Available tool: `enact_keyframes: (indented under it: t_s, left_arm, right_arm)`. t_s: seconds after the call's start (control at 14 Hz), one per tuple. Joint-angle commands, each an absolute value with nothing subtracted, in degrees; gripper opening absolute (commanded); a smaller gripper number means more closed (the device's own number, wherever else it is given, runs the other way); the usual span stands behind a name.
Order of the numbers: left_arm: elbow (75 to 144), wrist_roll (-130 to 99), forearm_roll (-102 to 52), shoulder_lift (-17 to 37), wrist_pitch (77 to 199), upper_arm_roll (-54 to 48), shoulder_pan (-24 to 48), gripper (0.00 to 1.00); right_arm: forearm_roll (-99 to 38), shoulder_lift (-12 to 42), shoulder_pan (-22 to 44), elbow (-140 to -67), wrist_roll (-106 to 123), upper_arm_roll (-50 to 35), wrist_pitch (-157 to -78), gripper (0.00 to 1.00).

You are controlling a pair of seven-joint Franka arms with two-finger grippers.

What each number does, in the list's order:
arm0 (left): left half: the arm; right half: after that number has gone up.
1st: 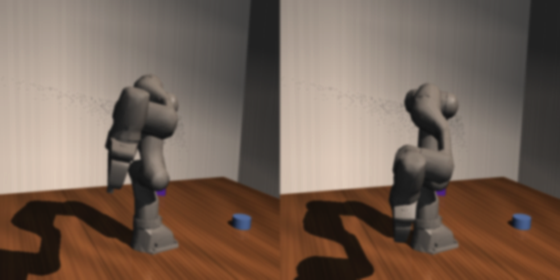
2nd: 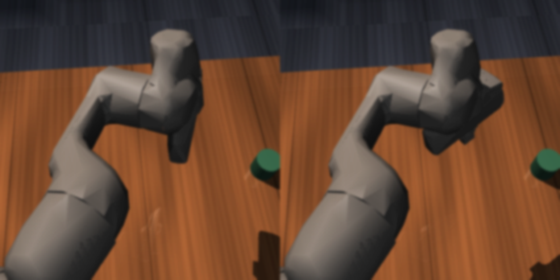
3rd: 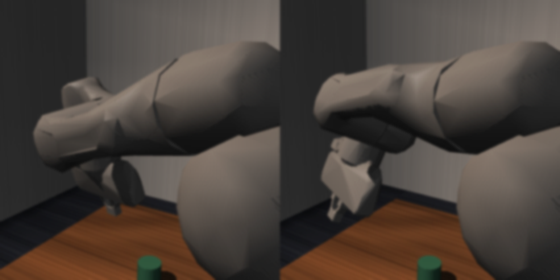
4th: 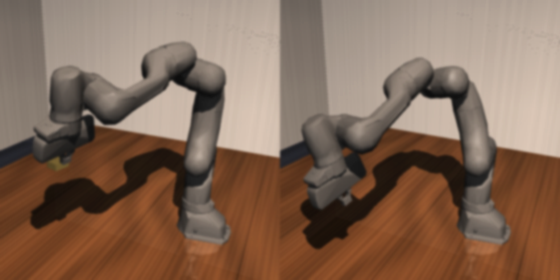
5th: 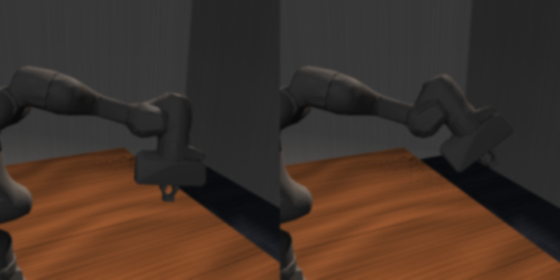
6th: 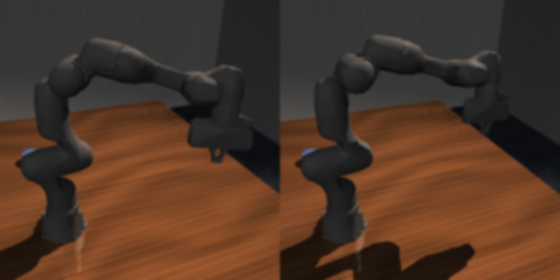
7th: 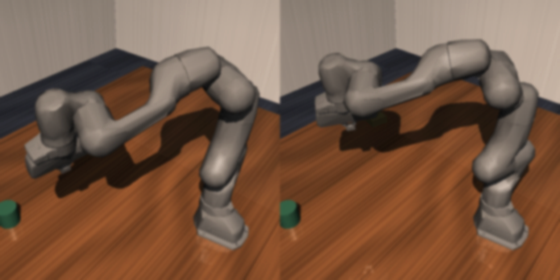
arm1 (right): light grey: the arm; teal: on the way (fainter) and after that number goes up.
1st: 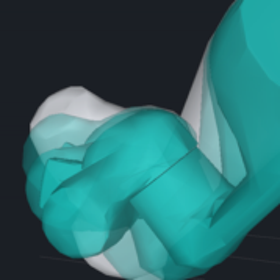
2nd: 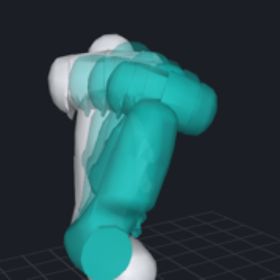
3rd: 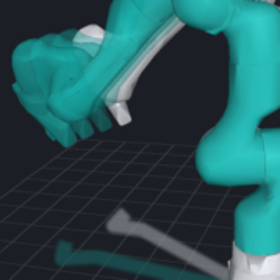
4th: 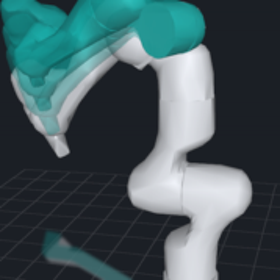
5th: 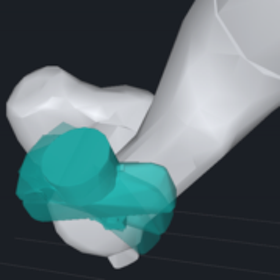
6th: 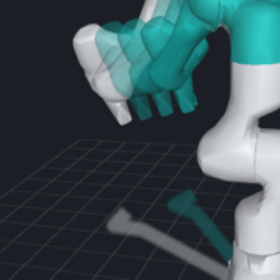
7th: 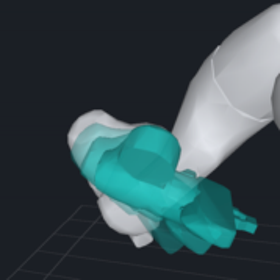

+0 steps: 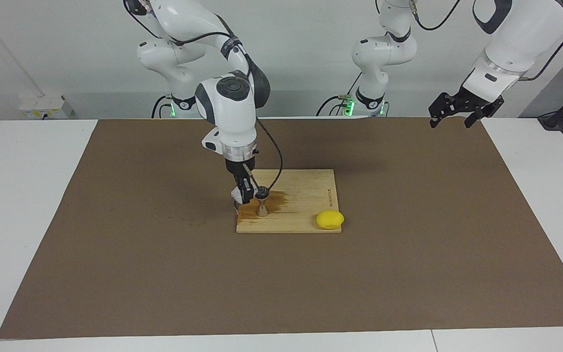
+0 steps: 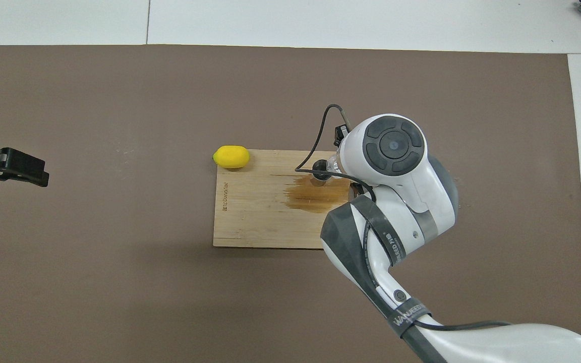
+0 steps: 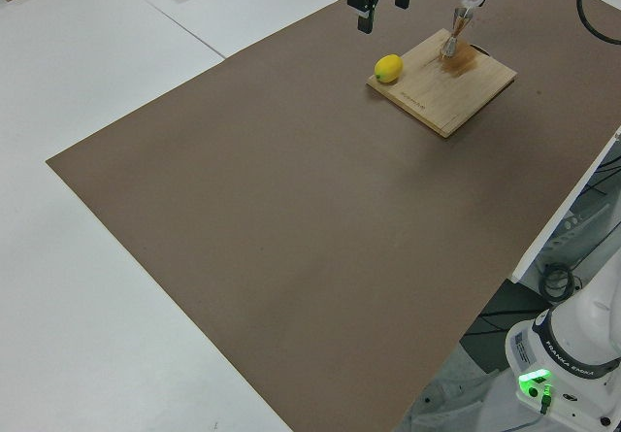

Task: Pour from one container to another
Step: 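Tilt the clear cup with the right gripper to pour into the metal cup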

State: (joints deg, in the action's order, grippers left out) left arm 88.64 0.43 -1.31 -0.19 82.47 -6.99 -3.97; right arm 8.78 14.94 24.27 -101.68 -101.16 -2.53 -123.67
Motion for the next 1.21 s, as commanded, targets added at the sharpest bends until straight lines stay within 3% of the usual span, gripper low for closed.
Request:
enact_keyframes:
  t_s: [0.0,1.14]
  left_arm:
    - [90.1,0.6,-1.8,-1.4,82.4,-7.5,-4.0,1.0]
    - [90.1,0.6,-1.8,-1.5,82.5,-7.4,-4.1,1.0]
  right_arm:
    - [12.7,15.3,25.0,-100.5,-103.0,-2.7,-123.0,0.0]
    - [26.3,14.2,28.6,-101.2,-102.6,-3.0,-123.3,0.0]
